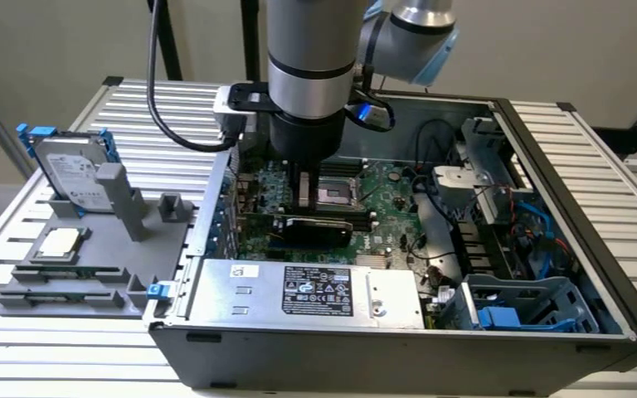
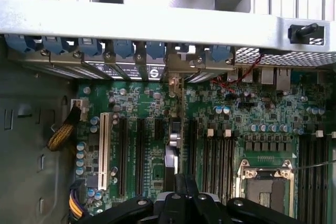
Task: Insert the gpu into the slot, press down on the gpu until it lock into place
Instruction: 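Insert the gpu into the slot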
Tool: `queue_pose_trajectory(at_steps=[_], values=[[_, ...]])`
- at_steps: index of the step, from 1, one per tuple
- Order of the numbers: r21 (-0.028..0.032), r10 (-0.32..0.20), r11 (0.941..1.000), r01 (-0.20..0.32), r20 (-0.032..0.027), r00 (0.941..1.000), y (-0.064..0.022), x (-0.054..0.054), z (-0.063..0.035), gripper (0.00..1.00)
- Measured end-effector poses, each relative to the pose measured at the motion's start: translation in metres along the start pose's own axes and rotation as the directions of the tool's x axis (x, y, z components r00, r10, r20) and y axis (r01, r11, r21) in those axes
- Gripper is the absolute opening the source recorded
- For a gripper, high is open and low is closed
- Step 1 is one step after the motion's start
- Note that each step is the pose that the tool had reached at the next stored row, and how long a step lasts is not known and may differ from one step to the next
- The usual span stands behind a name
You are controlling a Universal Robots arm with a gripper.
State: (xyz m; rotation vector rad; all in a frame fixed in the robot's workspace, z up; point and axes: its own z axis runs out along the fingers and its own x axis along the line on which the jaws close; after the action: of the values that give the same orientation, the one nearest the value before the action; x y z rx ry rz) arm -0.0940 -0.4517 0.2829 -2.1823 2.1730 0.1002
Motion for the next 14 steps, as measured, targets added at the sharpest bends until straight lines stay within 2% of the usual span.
queue_pose_trajectory(at_steps=[7,14], values=[[-0.0019,0.000,1.0000,0.000,0.0003,1.0000,0.0007,-0.0026,0.0069,0.11],[-0.0144,0.001,0.9999,-0.001,-0.0004,1.0000,0.0011,-0.0029,0.0092,0.11]])
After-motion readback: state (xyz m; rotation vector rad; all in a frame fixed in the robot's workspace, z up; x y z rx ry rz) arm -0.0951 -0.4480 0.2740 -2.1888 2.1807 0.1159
